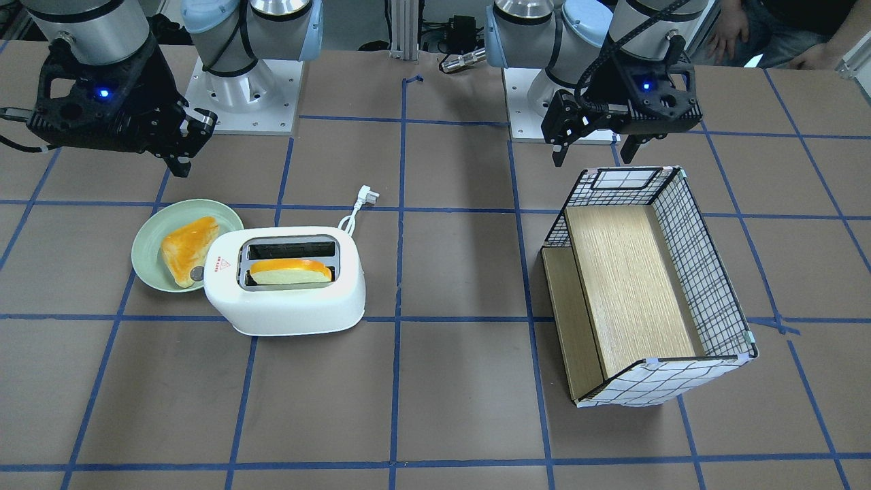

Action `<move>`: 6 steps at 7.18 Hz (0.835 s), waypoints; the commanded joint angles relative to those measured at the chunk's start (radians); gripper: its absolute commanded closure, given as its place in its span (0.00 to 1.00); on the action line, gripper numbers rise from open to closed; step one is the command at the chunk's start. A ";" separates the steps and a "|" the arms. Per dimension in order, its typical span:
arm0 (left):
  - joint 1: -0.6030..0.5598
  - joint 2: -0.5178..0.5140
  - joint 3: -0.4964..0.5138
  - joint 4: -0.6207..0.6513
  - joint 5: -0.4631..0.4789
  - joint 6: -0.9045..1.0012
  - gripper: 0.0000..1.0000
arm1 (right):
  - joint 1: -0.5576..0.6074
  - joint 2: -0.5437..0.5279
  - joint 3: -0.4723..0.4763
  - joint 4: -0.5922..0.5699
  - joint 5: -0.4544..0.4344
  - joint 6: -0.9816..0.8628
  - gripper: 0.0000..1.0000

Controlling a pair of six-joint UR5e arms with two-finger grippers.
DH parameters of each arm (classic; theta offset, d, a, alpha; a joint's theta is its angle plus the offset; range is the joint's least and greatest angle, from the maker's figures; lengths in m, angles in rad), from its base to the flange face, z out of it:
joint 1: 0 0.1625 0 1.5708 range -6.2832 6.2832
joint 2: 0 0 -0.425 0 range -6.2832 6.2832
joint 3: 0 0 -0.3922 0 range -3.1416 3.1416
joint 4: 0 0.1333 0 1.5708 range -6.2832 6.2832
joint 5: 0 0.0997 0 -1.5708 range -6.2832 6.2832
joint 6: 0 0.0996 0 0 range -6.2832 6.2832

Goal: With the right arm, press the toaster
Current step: 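Lift the right gripper up and away from the toaster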

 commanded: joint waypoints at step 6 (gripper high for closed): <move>0.000 0.000 0.000 0.000 0.001 0.000 0.00 | 0.007 -0.002 -0.005 -0.100 0.061 -0.076 0.00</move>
